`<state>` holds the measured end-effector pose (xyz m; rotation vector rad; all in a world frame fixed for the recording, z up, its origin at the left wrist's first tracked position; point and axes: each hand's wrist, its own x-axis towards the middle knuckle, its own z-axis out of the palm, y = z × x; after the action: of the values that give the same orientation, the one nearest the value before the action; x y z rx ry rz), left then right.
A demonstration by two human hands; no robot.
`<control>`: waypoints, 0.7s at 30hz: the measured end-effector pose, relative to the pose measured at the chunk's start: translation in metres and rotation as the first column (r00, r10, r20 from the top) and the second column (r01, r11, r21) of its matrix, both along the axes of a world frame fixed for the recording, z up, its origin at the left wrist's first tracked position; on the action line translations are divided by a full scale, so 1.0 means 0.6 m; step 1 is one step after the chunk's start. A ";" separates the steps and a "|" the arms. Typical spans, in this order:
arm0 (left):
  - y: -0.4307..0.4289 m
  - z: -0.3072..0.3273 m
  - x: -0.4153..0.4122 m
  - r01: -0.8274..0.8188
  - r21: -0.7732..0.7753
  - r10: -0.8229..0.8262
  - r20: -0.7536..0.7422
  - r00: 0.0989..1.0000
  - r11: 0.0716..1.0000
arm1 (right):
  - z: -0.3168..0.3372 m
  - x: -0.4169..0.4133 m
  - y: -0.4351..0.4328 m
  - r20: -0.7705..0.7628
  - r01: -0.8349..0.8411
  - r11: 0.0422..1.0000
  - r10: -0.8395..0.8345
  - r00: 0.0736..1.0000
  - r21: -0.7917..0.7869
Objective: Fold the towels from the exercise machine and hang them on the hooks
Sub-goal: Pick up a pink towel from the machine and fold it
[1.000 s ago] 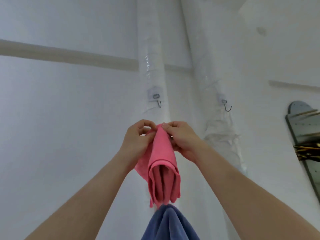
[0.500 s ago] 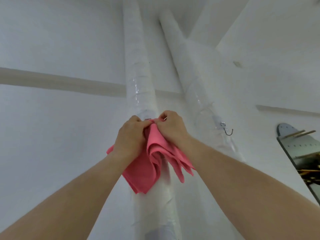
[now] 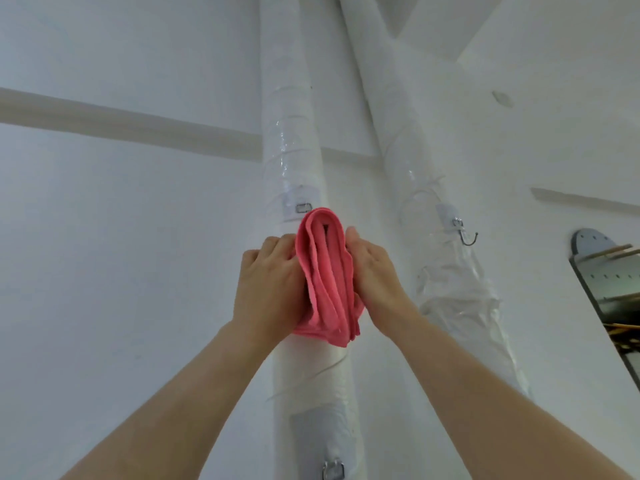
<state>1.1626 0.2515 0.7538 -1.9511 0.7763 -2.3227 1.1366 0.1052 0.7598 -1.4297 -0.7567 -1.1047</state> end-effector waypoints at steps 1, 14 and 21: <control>0.003 -0.002 -0.008 -0.022 0.022 0.023 -0.060 0.998 1.000 | 0.002 -0.019 -0.005 -0.067 -0.103 0.992 0.098 0.993 -0.069; 0.008 -0.008 -0.039 0.328 -0.028 -0.293 -0.523 0.800 0.944 | -0.066 -0.007 0.005 0.248 0.650 0.603 -0.616 0.748 -0.462; 0.003 -0.026 -0.090 0.478 -0.294 -0.561 -0.448 0.696 0.828 | -0.082 -0.063 -0.032 0.065 0.571 0.651 -0.629 0.774 -0.500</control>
<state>1.1086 0.2532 0.7380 -2.8058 1.3930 -2.1386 1.0988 0.0860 0.7103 -2.2871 -0.4930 -1.3661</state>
